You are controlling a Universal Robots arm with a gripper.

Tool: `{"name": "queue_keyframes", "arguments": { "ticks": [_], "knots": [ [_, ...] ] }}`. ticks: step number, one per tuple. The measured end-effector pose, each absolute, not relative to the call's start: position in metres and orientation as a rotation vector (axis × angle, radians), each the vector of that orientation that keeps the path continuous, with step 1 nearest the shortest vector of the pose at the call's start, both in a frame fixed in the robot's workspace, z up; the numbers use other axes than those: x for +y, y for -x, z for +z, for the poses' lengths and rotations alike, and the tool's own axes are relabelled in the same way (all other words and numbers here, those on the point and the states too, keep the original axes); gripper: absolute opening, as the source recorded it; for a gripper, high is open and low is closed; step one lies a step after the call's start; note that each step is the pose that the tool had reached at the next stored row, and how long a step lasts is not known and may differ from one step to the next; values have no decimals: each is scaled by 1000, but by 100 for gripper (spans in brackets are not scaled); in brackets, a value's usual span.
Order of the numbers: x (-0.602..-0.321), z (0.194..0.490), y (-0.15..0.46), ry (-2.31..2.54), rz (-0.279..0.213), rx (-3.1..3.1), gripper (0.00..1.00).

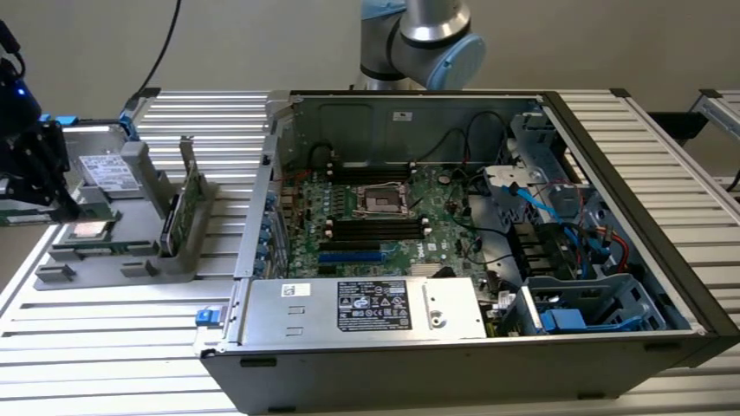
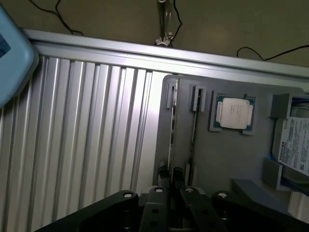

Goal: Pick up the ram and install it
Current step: 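Pick up the ram and move it above insertion slot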

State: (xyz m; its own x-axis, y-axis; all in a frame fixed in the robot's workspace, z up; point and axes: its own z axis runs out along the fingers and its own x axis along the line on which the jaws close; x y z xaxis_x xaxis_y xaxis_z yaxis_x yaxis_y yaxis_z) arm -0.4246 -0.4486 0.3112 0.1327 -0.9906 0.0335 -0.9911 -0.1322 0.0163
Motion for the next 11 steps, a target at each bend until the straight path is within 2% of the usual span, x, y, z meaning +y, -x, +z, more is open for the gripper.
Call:
{"name": "queue_keyframes", "arguments": {
  "ticks": [11],
  "knots": [
    [-449, 351, 413, -2338, 22, -2046, 14]
  ]
}}
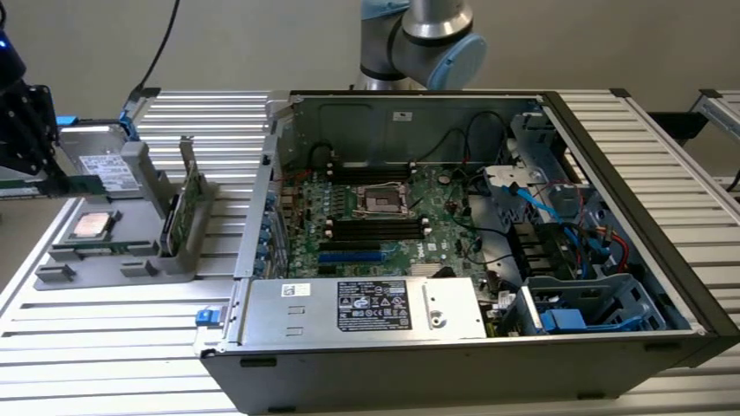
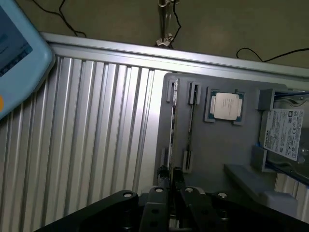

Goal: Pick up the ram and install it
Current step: 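Pick up the ram and move it above insertion slot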

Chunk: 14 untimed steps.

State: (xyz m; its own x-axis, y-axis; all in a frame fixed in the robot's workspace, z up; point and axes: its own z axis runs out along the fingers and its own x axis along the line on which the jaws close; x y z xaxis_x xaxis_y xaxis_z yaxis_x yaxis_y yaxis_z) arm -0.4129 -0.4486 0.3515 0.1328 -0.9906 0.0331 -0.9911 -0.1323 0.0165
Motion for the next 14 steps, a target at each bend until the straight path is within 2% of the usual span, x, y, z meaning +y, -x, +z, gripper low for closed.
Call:
{"name": "queue_keyframes", "arguments": {
  "ticks": [6, 14],
  "knots": [
    [-449, 371, 401, -2339, 18, -2047, 14],
    [-449, 380, 377, -2338, 1, -2045, 14]
  ]
}}
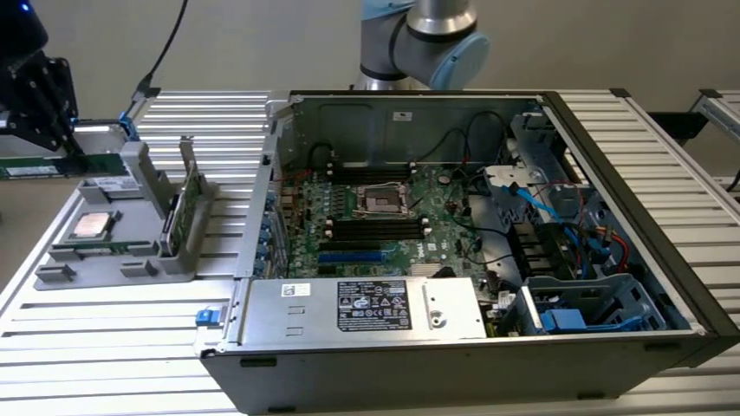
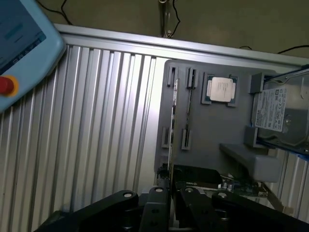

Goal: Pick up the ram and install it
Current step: 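Pick up the ram and move it above insertion slot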

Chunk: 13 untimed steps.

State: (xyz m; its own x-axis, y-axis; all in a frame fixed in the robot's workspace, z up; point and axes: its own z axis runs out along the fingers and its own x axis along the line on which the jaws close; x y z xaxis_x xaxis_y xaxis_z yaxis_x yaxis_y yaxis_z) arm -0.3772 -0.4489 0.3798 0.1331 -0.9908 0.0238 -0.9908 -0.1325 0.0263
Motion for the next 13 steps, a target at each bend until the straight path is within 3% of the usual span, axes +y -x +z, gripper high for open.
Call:
{"name": "queue_keyframes", "arguments": {
  "ticks": [13],
  "knots": [
    [-451, 387, 334, -2339, -30, -2045, 14]
  ]
}}
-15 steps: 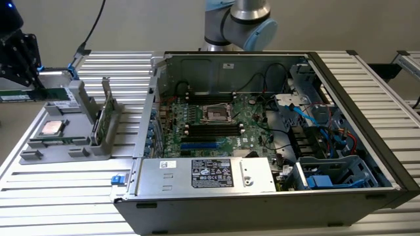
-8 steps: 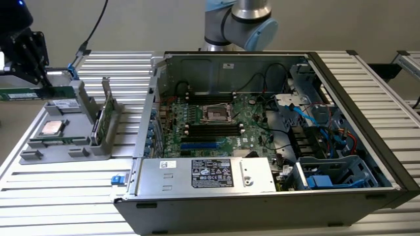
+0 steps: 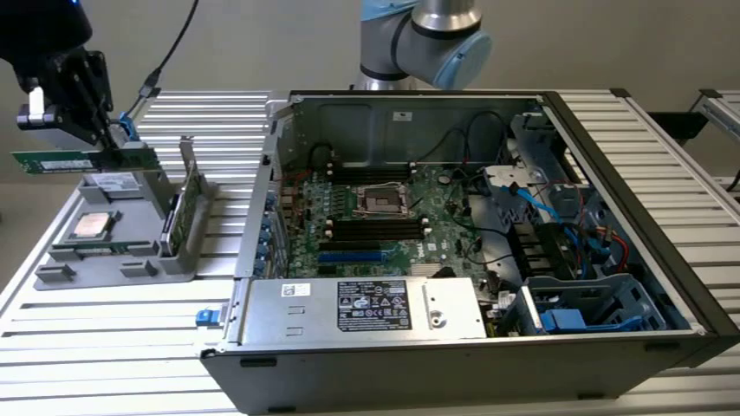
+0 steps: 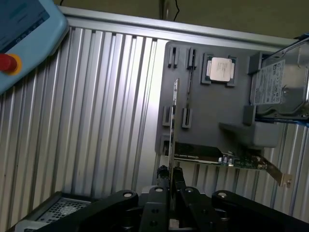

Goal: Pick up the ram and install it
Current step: 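Pick up the ram and move it above insertion slot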

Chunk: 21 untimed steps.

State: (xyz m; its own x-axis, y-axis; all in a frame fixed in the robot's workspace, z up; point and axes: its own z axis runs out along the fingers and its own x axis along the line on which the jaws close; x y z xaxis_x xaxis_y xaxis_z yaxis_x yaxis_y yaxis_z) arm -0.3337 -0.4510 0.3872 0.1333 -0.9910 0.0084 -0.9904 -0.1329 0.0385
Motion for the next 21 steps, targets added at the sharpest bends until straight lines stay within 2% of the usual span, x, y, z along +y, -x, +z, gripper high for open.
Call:
{"name": "queue_keyframes", "arguments": {
  "ticks": [21],
  "knots": [
    [-455, 400, 255, -2347, -71, -2052, 14]
  ]
}}
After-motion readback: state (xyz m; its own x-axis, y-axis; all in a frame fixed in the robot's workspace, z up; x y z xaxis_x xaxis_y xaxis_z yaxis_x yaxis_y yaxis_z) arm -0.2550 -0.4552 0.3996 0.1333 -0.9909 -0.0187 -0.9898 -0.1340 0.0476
